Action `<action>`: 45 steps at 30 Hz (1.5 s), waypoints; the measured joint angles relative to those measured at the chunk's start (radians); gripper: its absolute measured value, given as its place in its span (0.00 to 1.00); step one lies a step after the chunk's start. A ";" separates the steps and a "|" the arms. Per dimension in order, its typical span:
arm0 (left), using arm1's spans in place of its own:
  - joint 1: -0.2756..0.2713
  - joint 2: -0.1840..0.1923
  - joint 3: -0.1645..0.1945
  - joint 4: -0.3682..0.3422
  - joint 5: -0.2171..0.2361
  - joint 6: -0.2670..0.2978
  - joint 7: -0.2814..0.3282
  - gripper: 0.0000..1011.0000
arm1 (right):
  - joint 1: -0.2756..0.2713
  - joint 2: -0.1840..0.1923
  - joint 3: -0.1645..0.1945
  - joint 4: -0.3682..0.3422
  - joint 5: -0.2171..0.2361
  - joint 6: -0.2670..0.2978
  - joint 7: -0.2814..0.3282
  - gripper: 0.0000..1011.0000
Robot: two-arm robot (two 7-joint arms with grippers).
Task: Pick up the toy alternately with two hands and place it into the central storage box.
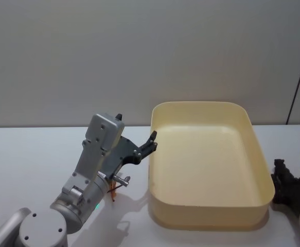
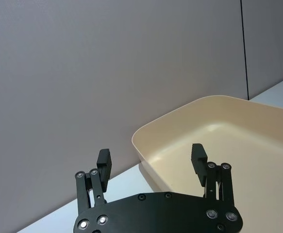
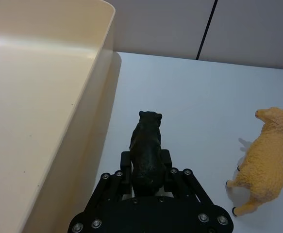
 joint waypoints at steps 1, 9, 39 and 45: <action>0.000 0.000 0.000 0.000 0.000 0.000 0.000 0.99 | 0.000 0.000 0.000 0.000 -0.001 0.000 0.000 0.39; 0.000 0.000 0.000 0.000 0.000 0.000 0.000 0.99 | -0.011 -0.001 0.002 -0.009 -0.007 -0.023 -0.020 0.27; 0.000 0.000 0.000 0.000 0.000 0.000 0.000 0.99 | 0.053 -0.028 0.010 -0.152 -0.019 -0.115 0.073 0.27; 0.000 0.000 0.000 0.000 0.000 0.000 0.000 0.99 | 0.107 -0.060 -0.006 -0.114 -0.020 -0.083 0.128 0.28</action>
